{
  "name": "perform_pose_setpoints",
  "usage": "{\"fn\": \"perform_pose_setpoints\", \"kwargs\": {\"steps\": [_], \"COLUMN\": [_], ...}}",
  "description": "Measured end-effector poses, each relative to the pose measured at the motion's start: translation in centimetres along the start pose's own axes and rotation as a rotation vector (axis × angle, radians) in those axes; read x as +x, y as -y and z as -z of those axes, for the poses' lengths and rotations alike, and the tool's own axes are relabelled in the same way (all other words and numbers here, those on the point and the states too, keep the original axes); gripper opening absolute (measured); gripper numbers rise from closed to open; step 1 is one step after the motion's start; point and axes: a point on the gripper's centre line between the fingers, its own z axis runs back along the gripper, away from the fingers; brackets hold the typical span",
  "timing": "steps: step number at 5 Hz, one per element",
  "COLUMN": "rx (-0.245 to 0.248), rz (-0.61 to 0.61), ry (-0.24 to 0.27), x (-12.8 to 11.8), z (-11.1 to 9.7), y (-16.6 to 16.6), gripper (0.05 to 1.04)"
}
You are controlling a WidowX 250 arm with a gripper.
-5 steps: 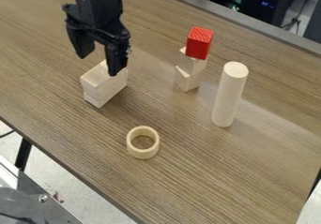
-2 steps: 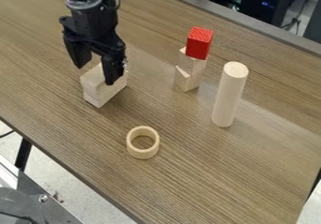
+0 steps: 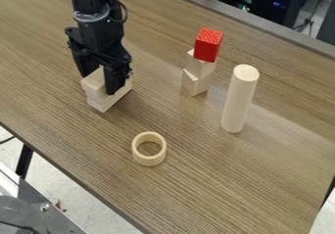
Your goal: Remove rectangle block and move to left
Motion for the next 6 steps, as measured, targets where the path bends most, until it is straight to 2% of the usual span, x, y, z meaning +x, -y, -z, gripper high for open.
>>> {"fn": "perform_pose_setpoints", "kwargs": {"steps": [1,2,3,4,5,6], "rx": [-0.001,-0.002,-0.028,-0.066,-0.086,-0.092], "rz": [-0.002,-0.002,-0.025,-0.052,-0.068,-0.100], "ry": [0.002,0.003,0.000,0.009,0.020,0.030], "x": [0.2,0.4,0.6,1.5,2.7,4.2], "z": [0.1,0.1,-0.2,-1.5,-2.8,-3.3], "y": [0.0,-0.1,0.0,-0.1,-0.4,-1.0], "gripper": [0.580,0.579,0.579,0.579,0.579,0.579]}}
